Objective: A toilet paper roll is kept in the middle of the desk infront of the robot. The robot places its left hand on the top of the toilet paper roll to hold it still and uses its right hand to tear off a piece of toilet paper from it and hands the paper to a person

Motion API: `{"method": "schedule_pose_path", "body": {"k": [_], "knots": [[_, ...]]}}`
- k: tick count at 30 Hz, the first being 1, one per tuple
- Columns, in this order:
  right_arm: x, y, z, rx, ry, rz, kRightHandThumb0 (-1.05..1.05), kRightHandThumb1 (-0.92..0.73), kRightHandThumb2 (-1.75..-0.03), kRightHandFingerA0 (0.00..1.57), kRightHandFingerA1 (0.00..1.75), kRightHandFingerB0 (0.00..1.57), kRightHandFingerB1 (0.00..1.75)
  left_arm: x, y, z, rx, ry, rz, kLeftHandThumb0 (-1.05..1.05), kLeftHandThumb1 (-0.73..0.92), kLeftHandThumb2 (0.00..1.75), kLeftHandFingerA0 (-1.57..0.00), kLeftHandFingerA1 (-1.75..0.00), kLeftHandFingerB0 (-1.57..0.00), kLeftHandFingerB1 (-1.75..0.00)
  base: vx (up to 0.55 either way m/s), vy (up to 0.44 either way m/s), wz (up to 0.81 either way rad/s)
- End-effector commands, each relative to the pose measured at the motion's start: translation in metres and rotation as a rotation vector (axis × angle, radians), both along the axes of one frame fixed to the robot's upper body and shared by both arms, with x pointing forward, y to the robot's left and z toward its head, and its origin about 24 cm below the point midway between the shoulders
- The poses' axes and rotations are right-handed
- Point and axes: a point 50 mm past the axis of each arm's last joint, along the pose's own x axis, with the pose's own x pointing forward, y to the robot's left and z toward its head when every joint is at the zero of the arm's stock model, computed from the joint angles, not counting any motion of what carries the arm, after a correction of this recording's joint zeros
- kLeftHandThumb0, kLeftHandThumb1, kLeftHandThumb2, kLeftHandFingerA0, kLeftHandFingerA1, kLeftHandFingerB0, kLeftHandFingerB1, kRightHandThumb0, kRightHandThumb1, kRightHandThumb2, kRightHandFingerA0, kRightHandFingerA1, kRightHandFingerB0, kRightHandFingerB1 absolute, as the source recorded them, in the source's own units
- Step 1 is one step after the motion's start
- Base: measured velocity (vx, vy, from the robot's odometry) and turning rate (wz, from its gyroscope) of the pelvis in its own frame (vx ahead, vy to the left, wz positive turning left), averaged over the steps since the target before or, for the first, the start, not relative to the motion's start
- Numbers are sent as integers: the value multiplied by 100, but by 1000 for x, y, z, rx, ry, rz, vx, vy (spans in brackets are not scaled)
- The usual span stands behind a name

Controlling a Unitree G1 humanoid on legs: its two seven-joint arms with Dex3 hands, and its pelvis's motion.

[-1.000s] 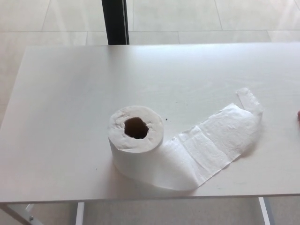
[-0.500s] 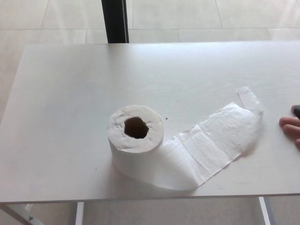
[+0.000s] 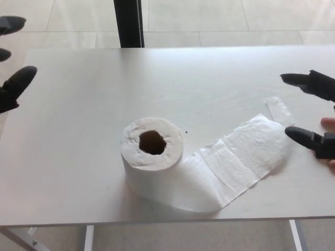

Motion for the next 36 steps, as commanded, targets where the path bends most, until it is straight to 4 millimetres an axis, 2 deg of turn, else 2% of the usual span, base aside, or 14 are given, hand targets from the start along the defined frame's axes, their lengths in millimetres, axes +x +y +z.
{"method": "schedule_pose_path", "body": {"k": [1,2,3,4,5,6,13,14,18,20,21,29,35,36], "knots": [[8,1,-27,-100,344,23,-60,-62,-60,38,57,42,40,4,-37,17,252,129,-85,-50,52,93,-45,-66,-35,-57,0,0,0],[9,1,-27,-101,346,22,-60,-62,-60,38,57,42,40,4,-38,17,251,131,-83,-50,52,93,-45,-66,-35,-57,0,0,0],[9,1,-29,-115,352,26,-60,-62,-60,38,60,42,41,5,-45,16,276,118,-108,-52,71,61,-47,-59,-44,-50,0,0,0],[9,1,-30,-121,361,26,-65,-52,-92,36,64,36,53,7,-49,16,295,104,-126,-51,52,96,-49,-68,-36,-59,0,0,0],[10,2,-30,-124,371,26,-65,-52,-92,36,64,36,53,7,-52,16,305,90,-135,-51,52,96,-49,-68,-36,-59,0,0,0],[10,2,-31,-132,381,19,-56,-64,-59,38,57,45,40,9,-59,17,315,96,-153,-54,72,61,-48,-59,-44,-51,0,0,0],[13,4,-41,-145,409,3,-50,-63,-58,44,53,45,42,10,-96,13,269,95,-232,-51,72,61,-46,-57,-43,-49,0,0,0],[13,4,-44,-146,418,-3,-50,-63,-58,44,53,43,42,12,-103,9,263,88,-236,-56,56,99,-48,-68,-34,-57,0,0,0],[12,5,-48,-147,444,-25,-53,-65,-59,39,54,46,41,17,-121,1,228,82,-241,-51,55,100,-54,-72,-32,-58,0,0,0],[12,6,-51,-159,456,-38,-55,-66,-60,40,54,45,41,19,-130,-3,176,101,-223,-55,56,100,-50,-70,-31,-56,0,0,0],[12,6,-51,-160,459,-40,-54,-66,-60,42,54,46,41,18,-131,-3,163,99,-226,-53,73,62,-45,-60,-42,-50,0,0,0],[13,6,-59,-125,461,-58,-52,-63,-59,47,58,52,41,3,-138,-27,151,148,-245,-54,76,62,-46,-59,-42,-51,0,0,0],[15,6,-56,-149,441,-70,-53,-65,-60,47,59,47,40,-8,-127,-46,170,200,-233,-53,77,63,-43,-60,-41,-50,0,0,0],[15,8,-55,-157,417,-58,-52,-64,-60,45,60,50,42,-11,-119,-54,179,256,-223,-59,78,62,-43,-57,-38,-46,0,0,0]]}}
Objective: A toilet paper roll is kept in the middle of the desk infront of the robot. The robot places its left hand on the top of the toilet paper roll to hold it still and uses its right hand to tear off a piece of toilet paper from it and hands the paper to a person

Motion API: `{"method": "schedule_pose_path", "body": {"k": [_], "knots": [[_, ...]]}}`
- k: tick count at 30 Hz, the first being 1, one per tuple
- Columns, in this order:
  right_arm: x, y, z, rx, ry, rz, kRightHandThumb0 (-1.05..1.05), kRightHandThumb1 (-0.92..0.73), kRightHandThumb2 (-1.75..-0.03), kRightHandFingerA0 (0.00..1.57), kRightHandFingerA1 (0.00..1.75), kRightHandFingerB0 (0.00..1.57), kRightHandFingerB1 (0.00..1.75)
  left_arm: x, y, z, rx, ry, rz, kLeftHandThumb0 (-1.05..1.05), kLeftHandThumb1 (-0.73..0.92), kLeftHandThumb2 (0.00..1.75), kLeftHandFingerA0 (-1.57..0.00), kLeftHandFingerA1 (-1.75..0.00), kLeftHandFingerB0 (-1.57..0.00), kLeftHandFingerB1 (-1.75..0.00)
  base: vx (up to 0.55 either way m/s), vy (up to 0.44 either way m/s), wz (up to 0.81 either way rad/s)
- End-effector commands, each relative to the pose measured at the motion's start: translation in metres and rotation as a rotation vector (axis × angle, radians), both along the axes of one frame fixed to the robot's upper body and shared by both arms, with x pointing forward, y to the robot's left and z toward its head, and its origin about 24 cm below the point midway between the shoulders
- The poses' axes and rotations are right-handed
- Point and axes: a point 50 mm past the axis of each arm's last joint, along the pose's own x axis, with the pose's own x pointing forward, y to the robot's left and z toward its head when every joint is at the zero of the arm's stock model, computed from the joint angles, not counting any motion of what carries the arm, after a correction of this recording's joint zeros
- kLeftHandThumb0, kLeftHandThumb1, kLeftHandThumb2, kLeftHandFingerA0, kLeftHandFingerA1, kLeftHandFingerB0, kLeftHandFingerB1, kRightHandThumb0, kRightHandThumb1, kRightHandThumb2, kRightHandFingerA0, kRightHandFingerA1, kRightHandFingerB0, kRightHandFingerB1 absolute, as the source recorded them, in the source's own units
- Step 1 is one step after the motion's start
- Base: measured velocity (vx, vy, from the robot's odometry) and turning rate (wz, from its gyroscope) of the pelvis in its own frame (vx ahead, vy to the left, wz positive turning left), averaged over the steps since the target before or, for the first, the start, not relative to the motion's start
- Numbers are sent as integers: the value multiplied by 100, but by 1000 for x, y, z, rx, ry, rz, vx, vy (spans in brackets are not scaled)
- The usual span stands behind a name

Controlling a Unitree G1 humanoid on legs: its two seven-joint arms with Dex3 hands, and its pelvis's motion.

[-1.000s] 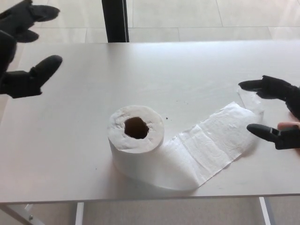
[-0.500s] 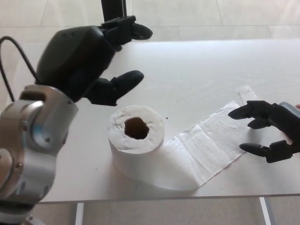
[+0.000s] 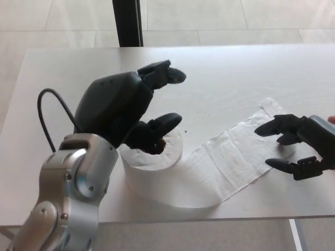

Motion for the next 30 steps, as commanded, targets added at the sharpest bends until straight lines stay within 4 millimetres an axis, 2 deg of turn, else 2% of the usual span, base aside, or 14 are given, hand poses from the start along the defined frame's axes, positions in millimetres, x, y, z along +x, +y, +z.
{"method": "schedule_pose_path", "body": {"k": [1,3,7,10,11,15,19,24,25,26,27,28,29,30], "knots": [[-1,-3,-4,-41,0,-15,-52,-64,-59,42,60,48,42,-10,20,-13,79,27,53,-56,77,62,-45,-58,-41,-48,0,0,0],[-1,-3,-2,-46,-25,-5,-52,-65,-59,41,58,48,42,-14,24,-19,109,16,61,-55,78,62,-41,-58,-41,-48,0,0,0],[0,-2,2,-44,-53,-7,-52,-66,-60,38,54,48,42,-16,30,-30,119,26,64,-56,77,62,-45,-59,-41,-49,0,0,0],[1,1,3,-29,-94,5,-49,-64,-59,42,57,50,43,-17,31,-39,149,48,71,-55,76,62,-41,-57,-39,-49,0,0,0],[1,2,4,-24,-122,6,-48,-64,-59,44,58,51,43,-18,27,-43,197,11,43,-53,76,62,-43,-61,-41,-52,0,0,0],[2,4,6,-21,-146,2,-47,-65,-60,46,57,52,42,-17,24,-46,212,34,41,-55,77,62,-42,-59,-39,-50,0,0,0],[4,9,10,-7,-188,-15,-45,-67,-60,43,58,53,42,-17,6,-54,290,-3,-32,-55,75,61,-43,-60,-39,-48,0,0,0],[5,11,10,-13,-220,-41,-45,-66,-60,45,59,56,42,-16,-3,-52,320,-32,-58,-56,76,62,-42,-62,-39,-49,0,0,0],[6,12,11,-54,-219,-40,-49,-68,-60,38,56,52,42,-15,-5,-51,331,-55,-66,-49,58,103,-45,-69,-30,-57,0,0,0],[6,12,11,-117,-219,-42,-49,-68,-60,38,56,52,42,-15,-8,-49,346,-89,-80,-49,58,103,-45,-69,-30,-57,0,0,0],[7,12,11,-147,-193,-45,-50,-68,-60,34,56,47,41,-14,-9,-47,350,-103,-82,-54,78,62,-44,-61,-40,-50,0,0,0],[8,13,11,-152,-191,-46,-50,-68,-60,34,56,47,41,-14,-8,-47,352,-107,-81,-54,78,62,-44,-61,-40,-50,0,0,0],[8,13,11,-184,-147,-50,-52,-68,-59,26,56,40,39,-13,-8,-45,358,-135,-81,-55,78,62,-45,-62,-41,-51,0,0,0],[10,12,8,-276,-64,-52,-60,-50,-85,5,52,19,47,-12,-8,-42,396,-150,-79,-56,79,62,-43,-63,-39,-50,0,0,0]]}}
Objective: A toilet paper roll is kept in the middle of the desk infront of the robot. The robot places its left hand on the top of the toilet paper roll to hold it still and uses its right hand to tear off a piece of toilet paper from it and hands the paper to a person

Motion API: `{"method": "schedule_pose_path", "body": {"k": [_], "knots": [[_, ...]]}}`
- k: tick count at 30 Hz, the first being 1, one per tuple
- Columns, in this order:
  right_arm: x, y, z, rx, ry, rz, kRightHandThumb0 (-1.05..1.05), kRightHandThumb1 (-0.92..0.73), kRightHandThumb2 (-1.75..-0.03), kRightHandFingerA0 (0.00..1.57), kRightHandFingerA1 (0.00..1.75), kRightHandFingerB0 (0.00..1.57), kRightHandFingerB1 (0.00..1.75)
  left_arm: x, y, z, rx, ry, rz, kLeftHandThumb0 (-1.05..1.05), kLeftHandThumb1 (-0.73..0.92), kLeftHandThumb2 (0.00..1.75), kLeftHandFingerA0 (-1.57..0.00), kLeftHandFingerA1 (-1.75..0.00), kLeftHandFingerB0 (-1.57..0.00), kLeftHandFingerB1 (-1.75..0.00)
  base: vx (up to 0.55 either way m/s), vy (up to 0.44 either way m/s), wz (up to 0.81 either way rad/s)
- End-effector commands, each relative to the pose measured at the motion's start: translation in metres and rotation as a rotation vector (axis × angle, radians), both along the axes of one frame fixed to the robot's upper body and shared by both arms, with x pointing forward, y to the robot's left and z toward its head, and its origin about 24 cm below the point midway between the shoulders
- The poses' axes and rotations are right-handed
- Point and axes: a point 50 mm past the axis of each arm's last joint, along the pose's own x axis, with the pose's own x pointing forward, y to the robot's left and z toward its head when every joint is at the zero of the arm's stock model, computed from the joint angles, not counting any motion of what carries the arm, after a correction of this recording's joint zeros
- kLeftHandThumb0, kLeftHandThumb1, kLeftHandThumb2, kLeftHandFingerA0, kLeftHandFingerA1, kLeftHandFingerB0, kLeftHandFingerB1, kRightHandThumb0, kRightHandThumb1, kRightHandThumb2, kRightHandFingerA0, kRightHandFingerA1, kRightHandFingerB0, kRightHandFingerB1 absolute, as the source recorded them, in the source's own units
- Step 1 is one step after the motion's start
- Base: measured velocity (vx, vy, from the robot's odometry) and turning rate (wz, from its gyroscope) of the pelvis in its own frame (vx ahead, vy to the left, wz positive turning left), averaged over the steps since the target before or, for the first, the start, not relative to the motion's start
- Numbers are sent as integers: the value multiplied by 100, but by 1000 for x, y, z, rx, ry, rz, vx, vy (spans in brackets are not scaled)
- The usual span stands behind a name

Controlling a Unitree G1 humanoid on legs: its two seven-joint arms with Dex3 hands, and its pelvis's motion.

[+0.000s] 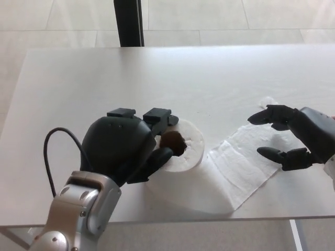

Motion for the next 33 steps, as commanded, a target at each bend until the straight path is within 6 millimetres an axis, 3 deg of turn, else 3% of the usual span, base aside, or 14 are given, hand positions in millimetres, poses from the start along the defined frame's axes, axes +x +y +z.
{"method": "schedule_pose_path", "body": {"k": [1,10,11,12,15,16,17,19,25,28,29,30,31,33], "knots": [[5,-7,-2,-254,118,-70,-56,-64,-60,6,49,26,34,1,0,3,135,-103,-46,-56,79,63,-44,-63,-40,-51,0,0,0],[2,-14,-11,-349,144,-134,-57,-65,-59,0,41,25,36,-22,22,-12,319,-40,-78,-59,78,63,-43,-61,-40,-49,0,0,0],[3,-15,-12,-373,168,-152,-59,-66,-60,0,34,21,34,-24,25,-14,333,-38,-75,-58,60,103,-45,-68,-30,-56,0,0,0],[3,-18,-13,-388,186,-163,-61,-60,-67,1,24,21,36,-28,29,-19,329,-34,-72,-59,76,62,-48,-64,-44,-50,0,0,0],[2,-22,-15,-414,244,-177,-84,-51,-85,0,26,12,39,-31,33,-20,341,-10,-62,-59,77,62,-45,-64,-42,-50,0,0,0],[2,-23,-16,-444,284,-177,-77,-62,-59,0,17,11,31,-32,33,-21,340,-21,-62,-59,77,62,-46,-65,-42,-51,0,0,0],[4,-24,-18,-480,369,-192,-97,-56,-92,0,16,5,18,-31,34,-21,337,-20,-57,-56,60,103,-47,-71,-30,-57,0,0,0],[5,-21,-19,-510,410,-193,-90,-50,-93,0,21,0,18,-31,34,-21,334,-25,-59,-59,78,63,-43,-64,-39,-49,0,0,0],[1,-6,-27,-549,322,-198,-88,-53,-93,2,44,3,15,-31,27,-19,320,-22,-72,-59,78,62,-41,-61,-39,-47,0,0,0],[-2,10,-27,-498,209,-185,-77,-68,-61,46,97,7,27,-31,22,-19,308,-27,-86,-59,79,62,-41,-62,-39,-48,0,0,0],[-2,14,-27,-505,200,-186,-80,-56,-97,34,79,1,26,-30,20,-19,302,-26,-85,-59,79,62,-41,-62,-39,-48,0,0,0],[-1,19,-28,-505,198,-180,-81,-73,-61,22,84,3,28,-30,19,-18,301,-38,-90,-60,78,63,-42,-62,-39,-48,0,0,0],[-1,21,-28,-502,195,-178,-83,-57,-95,24,72,6,29,-29,18,-18,295,-38,-92,-59,78,63,-42,-61,-39,-49,0,0,0],[-1,26,-28,-499,197,-184,-82,-57,-95,21,67,4,28,-29,17,-18,292,-38,-94,-59,79,63,-41,-61,-39,-48,0,0,0]]}}
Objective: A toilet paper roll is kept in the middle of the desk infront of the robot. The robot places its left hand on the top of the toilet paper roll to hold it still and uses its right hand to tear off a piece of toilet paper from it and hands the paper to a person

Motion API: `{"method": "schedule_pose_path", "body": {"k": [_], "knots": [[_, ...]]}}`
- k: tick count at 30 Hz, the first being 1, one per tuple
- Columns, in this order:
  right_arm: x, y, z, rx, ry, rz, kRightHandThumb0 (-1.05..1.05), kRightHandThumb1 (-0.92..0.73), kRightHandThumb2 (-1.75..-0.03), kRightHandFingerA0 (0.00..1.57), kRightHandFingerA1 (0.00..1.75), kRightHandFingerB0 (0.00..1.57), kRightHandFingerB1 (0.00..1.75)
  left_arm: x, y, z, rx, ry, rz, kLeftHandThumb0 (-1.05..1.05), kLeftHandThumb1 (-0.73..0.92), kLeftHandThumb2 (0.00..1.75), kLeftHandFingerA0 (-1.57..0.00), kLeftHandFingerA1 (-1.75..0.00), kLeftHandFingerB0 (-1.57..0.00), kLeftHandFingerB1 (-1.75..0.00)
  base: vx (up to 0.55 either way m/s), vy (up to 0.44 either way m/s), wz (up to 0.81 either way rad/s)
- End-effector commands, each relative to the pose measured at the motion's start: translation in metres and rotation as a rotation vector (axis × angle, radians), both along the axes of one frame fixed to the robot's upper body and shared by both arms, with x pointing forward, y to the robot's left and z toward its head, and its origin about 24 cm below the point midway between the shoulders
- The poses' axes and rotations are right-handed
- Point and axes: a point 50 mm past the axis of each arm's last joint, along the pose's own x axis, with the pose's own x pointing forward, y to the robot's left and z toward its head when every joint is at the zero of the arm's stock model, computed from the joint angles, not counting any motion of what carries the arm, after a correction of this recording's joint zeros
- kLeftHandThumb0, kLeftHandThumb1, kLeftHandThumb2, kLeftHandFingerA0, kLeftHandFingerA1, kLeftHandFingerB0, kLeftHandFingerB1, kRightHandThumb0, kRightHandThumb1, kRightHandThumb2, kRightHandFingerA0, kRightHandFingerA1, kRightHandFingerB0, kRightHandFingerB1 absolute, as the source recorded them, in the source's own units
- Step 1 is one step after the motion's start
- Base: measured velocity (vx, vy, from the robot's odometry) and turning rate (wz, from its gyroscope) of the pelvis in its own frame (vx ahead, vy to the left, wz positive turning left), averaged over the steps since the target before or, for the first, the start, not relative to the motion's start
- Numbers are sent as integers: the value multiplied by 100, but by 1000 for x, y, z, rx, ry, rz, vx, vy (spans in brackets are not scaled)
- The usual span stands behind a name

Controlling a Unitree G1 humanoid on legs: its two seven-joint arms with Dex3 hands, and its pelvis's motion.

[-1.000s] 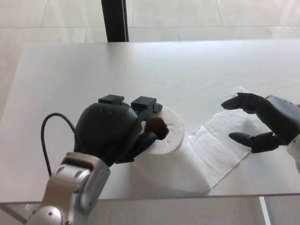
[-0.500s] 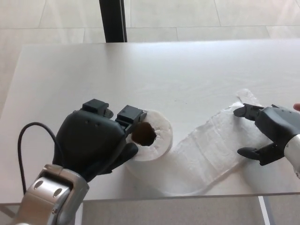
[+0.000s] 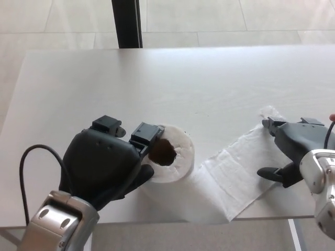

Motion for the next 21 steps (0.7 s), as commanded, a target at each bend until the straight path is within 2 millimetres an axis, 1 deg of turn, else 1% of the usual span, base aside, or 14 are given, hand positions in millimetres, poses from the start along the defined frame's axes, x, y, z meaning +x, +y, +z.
{"method": "schedule_pose_path", "body": {"k": [1,4,7,8,9,10,11,12,13,14,16,17,18,21], "knots": [[-4,6,-6,-39,-4,-51,-83,-57,-94,19,63,5,24,-4,-4,-12,56,71,-29,-59,79,62,-41,-61,-39,-48,0,0,0],[-7,16,-8,18,-3,-57,-77,-54,-90,14,61,3,33,-2,-8,-10,48,71,-27,-60,79,63,-41,-61,-39,-48,0,0,0],[-9,19,-14,8,-28,-61,-76,-53,-91,27,69,3,38,1,-11,-9,27,52,-36,-60,78,63,-42,-62,-40,-49,0,0,0],[-9,20,-15,2,-34,-59,-77,-52,-93,68,116,0,40,2,-12,-9,21,46,-38,-56,60,104,-44,-68,-30,-56,0,0,0],[-9,20,-17,0,-35,-61,-69,-67,-62,75,139,12,35,3,-12,-8,18,36,-43,-60,78,63,-45,-63,-42,-50,0,0,0],[-10,20,-19,-7,-31,-59,-68,-68,-61,86,133,13,34,4,-13,-8,18,32,-44,-60,78,63,-45,-64,-42,-50,0,0,0],[-10,20,-21,-17,-29,-53,-67,-68,-61,95,133,14,35,4,-13,-8,16,33,-43,-56,61,104,-44,-69,-30,-57,0,0,0],[-10,20,-22,-26,-27,-47,-67,-68,-61,95,133,14,35,4,-13,-8,13,35,-41,-56,61,104,-44,-69,-30,-57,0,0,0],[-11,19,-25,-45,-3,-52,-65,-68,-61,92,139,12,34,4,-13,-8,21,45,-40,-59,79,63,-42,-63,-39,-50,0,0,0],[-11,16,-28,-60,25,-59,-61,-62,-63,88,153,10,35,6,-12,-6,34,26,-42,-56,61,105,-44,-69,-30,-57,0,0,0],[-11,14,-31,-81,50,-68,-61,-62,-63,88,153,10,35,6,-12,-5,35,22,-42,-56,61,105,-44,-69,-30,-57,0,0,0],[-12,12,-35,-150,91,-70,-56,-61,-58,88,151,23,35,6,-11,-4,33,32,-30,-60,79,63,-42,-63,-39,-50,0,0,0],[-13,12,-35,-158,96,-71,-56,-61,-58,88,151,23,35,6,-10,-4,35,34,-29,-60,79,63,-42,-63,-39,-50,0,0,0],[-16,6,-43,-281,170,-74,-32,-58,-61,88,154,45,44,5,-8,-4,39,52,-21,-60,80,64,-41,-63,-38,-49,0,0,0]]}}
